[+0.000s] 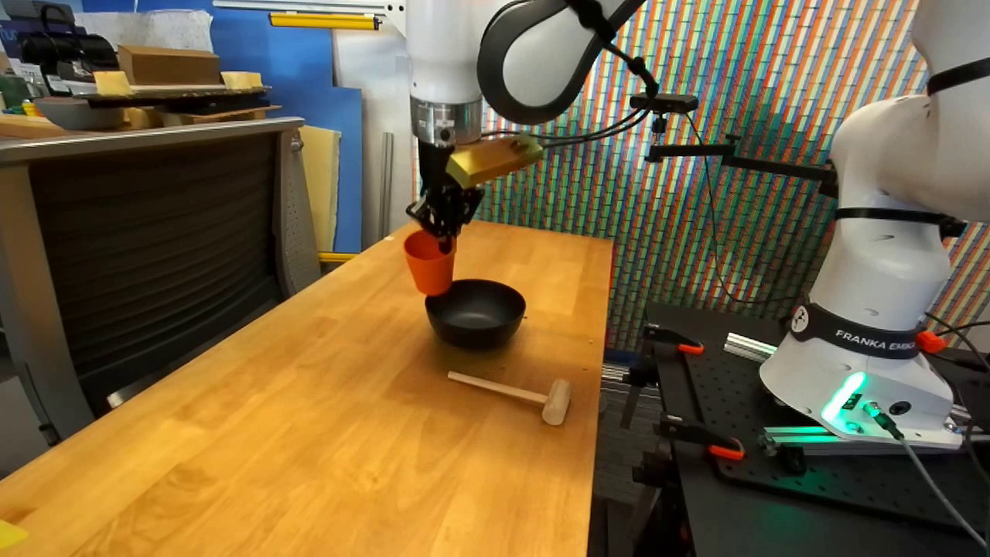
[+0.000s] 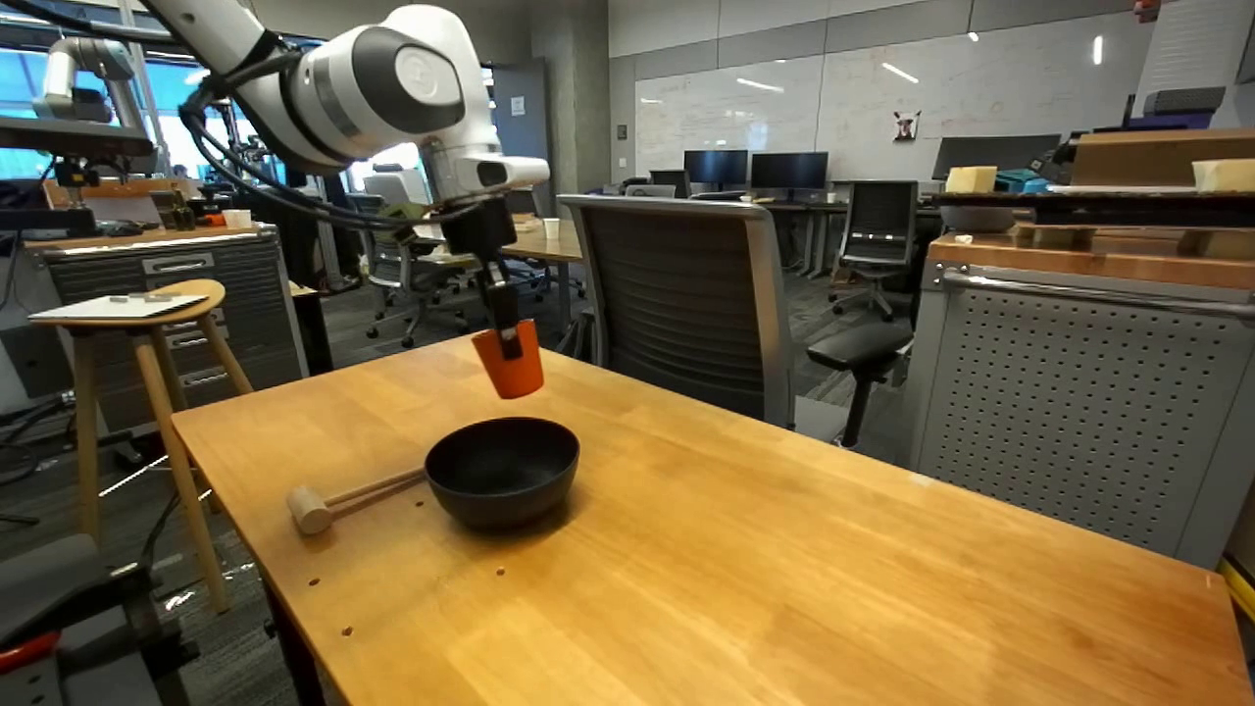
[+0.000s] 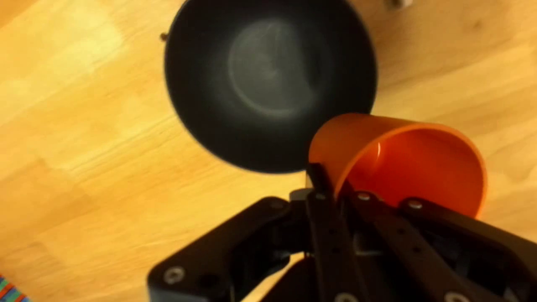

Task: Put the cup in the bowl

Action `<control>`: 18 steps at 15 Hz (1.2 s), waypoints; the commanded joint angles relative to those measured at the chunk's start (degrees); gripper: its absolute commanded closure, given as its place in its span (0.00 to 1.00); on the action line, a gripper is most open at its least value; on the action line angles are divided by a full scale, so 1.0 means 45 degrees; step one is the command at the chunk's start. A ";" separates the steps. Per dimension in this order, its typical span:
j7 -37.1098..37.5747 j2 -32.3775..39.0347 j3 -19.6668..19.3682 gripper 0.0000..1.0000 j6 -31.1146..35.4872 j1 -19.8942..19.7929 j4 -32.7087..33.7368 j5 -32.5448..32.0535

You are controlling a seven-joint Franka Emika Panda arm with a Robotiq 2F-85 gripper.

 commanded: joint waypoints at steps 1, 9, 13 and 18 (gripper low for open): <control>0.2268 -0.0992 -0.0406 0.98 -0.0281 -0.0633 -0.0452 -0.1529; -0.0762 0.0383 0.0610 0.97 0.0531 -0.1727 -0.1512 0.3831; -0.2210 0.1166 0.0794 0.97 0.0702 -0.1721 -0.1490 0.4995; -0.2104 0.0668 0.0158 0.46 0.0294 -0.1357 -0.1483 0.3656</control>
